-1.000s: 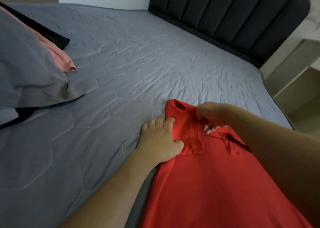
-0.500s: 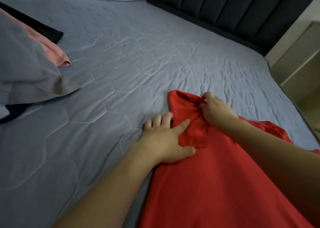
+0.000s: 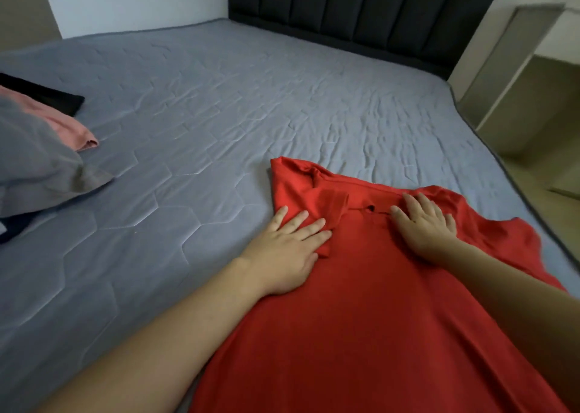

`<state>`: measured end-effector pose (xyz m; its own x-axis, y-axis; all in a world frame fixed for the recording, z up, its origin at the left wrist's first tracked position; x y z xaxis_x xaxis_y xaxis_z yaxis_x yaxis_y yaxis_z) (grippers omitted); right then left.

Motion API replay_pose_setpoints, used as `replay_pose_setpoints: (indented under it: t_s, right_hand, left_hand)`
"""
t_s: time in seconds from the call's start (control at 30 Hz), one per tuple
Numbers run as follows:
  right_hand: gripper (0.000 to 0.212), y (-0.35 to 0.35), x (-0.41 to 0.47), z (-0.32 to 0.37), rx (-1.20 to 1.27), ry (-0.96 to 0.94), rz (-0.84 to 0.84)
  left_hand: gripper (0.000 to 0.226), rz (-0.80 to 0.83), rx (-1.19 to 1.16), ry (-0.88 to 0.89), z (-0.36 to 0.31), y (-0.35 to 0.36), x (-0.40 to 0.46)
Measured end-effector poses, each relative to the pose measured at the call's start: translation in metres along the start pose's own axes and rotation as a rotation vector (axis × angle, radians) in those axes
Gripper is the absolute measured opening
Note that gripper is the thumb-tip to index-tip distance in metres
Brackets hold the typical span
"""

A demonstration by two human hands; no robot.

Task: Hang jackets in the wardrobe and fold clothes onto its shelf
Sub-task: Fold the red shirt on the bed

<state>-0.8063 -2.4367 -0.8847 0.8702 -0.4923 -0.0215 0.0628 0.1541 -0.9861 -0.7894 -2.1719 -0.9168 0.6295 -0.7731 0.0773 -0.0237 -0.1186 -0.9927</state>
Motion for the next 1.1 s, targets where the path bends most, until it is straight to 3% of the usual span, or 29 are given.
replay_pose_setpoints:
  t_s: [0.1, 0.23, 0.4, 0.53, 0.63, 0.8, 0.9, 0.97, 1.1]
  right_hand:
    - [0.067, -0.012, -0.027, -0.054, 0.144, 0.230, -0.007]
    - [0.071, -0.015, -0.071, -0.117, 0.170, 0.324, -0.124]
    - [0.072, -0.014, -0.097, -0.163, 0.400, 0.470, -0.303]
    - [0.067, -0.013, -0.097, -0.172, 0.625, 0.452, -0.385]
    - [0.060, -0.016, -0.091, -0.183, 0.754, 0.437, -0.385]
    - [0.055, -0.017, -0.084, -0.189, 1.043, 0.420, -0.530]
    - [0.058, -0.019, -0.085, -0.191, 1.322, 0.357, -0.668]
    - [0.059, -0.023, -0.088, -0.187, 1.384, 0.274, -0.754]
    - [0.062, -0.033, -0.092, -0.171, 1.347, 0.004, -0.878]
  left_hand:
    - [0.064, 0.136, 0.038, -0.070, -0.013, -0.015, 0.004]
    - [0.074, 0.192, 0.109, -0.179, -0.047, -0.039, 0.028]
    - [0.065, 0.197, 0.019, -0.070, -0.120, -0.047, 0.099]
    - [0.055, 0.152, -0.004, -0.053, -0.174, -0.046, 0.181]
    - [0.053, 0.191, -0.061, -0.112, -0.210, -0.045, 0.245]
    - [0.062, 0.339, -0.156, -0.055, -0.262, -0.040, 0.313]
    - [0.036, 0.410, -0.266, -0.041, -0.273, -0.036, 0.316]
    - [0.025, 0.347, -0.369, -0.046, -0.268, -0.046, 0.312]
    - [0.032, 0.140, -0.800, -0.075, -0.241, -0.079, 0.282]
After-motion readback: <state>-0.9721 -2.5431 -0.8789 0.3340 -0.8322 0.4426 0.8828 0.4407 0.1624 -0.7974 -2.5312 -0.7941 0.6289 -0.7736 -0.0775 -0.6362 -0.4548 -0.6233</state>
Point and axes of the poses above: each hand's wrist, its own x-axis towards the middle knuckle, its own y-axis out of the palm, z = x × y, the point moved 3 cm from there along x, towards the middle knuckle, and after that the axes turned 1 degree about -x, right-handed, at the moved point
